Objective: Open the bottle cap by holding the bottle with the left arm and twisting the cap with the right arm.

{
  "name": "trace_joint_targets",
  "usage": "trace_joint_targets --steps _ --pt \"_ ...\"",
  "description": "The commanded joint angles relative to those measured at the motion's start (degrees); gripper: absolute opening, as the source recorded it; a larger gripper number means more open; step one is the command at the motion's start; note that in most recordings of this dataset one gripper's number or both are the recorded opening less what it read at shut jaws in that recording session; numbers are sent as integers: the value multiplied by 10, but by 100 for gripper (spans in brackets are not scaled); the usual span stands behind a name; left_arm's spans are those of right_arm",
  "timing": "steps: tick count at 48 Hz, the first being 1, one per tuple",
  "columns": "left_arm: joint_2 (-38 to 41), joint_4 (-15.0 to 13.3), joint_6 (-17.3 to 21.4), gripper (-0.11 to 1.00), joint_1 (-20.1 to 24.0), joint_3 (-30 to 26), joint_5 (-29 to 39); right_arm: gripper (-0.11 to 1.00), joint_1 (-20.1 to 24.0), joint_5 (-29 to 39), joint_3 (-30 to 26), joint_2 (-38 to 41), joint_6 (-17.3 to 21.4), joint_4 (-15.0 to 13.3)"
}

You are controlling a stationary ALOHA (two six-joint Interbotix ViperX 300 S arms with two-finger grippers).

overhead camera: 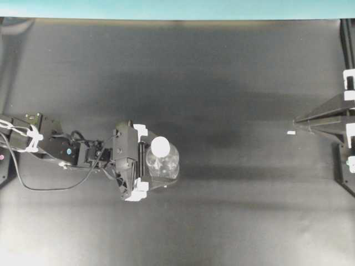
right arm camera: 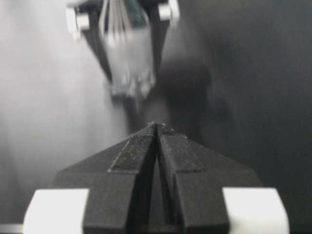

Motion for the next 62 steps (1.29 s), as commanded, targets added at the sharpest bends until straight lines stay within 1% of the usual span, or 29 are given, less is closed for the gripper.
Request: trace_joint_targets --steps 1,5,9,13,16,19,22,25,27,32,34,36,42,46,49,52,57,62 --pt "1 2 2 84 -4 -3 -3 1 3 50 -42 36 4 8" --pt "1 3 3 82 -4 -1 -3 1 8 92 -81 75 4 17" --pt "4 3 3 82 -4 4 -7 1 9 124 -127 113 5 19" --pt "6 2 3 82 -5 6 -17 1 10 159 -177 158 15 19" --pt "6 2 3 82 -5 10 -25 2 10 198 -222 200 38 19" --pt "6 2 3 82 -6 11 -31 8 10 232 -258 236 69 19" --pt "6 3 3 82 -6 11 -33 16 9 258 -288 268 100 19" --pt "6 3 2 82 -7 11 -33 29 9 276 -314 296 127 19" --pt "6 3 2 82 -7 11 -33 41 9 283 -332 316 145 19" --pt "6 2 -2 82 -8 10 -34 70 11 289 -369 352 171 24" --pt "6 3 -3 82 -9 9 -34 78 12 295 -385 366 181 32" --pt "6 2 -4 82 -9 8 -34 81 11 302 -401 381 190 41" --pt "6 2 -4 82 -10 6 -35 79 11 336 -462 440 225 79" --pt "6 3 -4 82 -11 6 -34 78 11 357 -510 481 250 95" --pt "6 3 -4 82 -11 7 -34 78 12 376 -548 510 264 96" --pt "6 3 -4 82 -11 7 -34 77 16 396 -587 543 268 96" --pt "6 3 -4 82 -11 8 -35 77 18 416 -633 587 270 96" --pt "6 2 -4 82 -12 7 -34 77 18 432 -672 624 283 96"
